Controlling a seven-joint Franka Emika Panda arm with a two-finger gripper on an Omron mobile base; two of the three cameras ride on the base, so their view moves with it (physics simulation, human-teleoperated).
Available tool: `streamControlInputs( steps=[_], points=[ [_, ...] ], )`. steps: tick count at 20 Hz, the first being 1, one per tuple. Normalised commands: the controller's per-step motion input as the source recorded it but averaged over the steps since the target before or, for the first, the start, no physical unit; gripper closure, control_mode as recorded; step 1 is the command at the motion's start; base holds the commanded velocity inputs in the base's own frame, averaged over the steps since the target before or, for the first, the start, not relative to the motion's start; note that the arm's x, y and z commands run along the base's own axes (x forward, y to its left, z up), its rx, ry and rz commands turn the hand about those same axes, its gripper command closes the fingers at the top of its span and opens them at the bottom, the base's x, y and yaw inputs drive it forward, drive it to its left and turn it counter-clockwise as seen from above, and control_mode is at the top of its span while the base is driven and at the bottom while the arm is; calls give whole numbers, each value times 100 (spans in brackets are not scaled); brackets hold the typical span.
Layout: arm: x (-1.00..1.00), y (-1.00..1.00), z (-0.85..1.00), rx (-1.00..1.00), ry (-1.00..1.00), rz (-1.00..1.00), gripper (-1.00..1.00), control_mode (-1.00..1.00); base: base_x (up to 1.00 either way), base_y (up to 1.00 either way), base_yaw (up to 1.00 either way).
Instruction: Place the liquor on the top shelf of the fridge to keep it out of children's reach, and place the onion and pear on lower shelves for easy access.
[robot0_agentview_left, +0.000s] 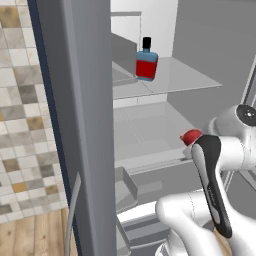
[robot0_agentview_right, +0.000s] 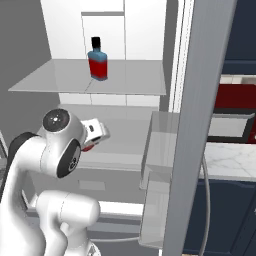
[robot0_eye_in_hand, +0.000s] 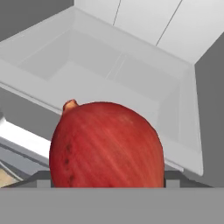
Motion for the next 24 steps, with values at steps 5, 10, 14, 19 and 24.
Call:
streamControlInputs(
  steps=[5, 10, 14, 19, 24],
  points=[
    [60, 1, -59, 0, 0, 0, 100, -100, 0, 0, 0],
    [62, 6, -63, 0, 0, 0, 100, -100, 0, 0, 0],
    [60, 7, -47, 1, 0, 0, 100, -100, 0, 0, 0],
    [47, 2, -20, 3, 7, 0, 100, -100, 0, 0, 0],
    [44, 0, -1, 2, 12, 0, 100, -100, 0, 0, 0]
  ],
)
